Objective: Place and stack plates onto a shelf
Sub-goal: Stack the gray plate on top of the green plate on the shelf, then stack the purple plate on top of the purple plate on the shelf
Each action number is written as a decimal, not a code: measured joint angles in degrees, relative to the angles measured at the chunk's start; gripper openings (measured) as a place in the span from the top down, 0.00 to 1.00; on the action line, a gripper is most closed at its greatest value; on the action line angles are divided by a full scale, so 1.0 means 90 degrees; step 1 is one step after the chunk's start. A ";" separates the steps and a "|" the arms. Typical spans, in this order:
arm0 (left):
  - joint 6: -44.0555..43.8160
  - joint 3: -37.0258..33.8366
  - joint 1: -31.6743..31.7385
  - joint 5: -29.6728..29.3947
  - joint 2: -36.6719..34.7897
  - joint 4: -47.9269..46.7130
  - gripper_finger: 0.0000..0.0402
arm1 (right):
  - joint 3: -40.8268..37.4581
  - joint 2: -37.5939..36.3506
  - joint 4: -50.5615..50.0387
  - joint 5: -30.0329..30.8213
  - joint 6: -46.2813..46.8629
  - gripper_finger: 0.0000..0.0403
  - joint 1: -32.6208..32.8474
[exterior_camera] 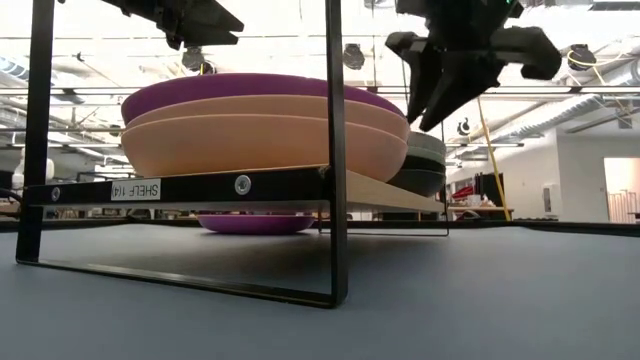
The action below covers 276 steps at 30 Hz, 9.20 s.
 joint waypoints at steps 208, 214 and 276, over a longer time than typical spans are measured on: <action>0.5543 0.0000 0.0993 0.1231 0.1238 -0.3540 0.97 | -0.4034 -0.3459 0.5883 0.0625 0.2950 1.00 0.0722; 0.6032 0.0002 0.0226 0.1232 0.0755 -0.3523 0.97 | -0.4034 -0.3459 0.5903 0.0625 0.2961 1.00 0.0720; 0.6899 0.1532 -0.2441 0.2342 0.2469 -0.4176 0.97 | -0.4034 -0.3463 0.5930 0.0669 0.2628 1.00 0.0715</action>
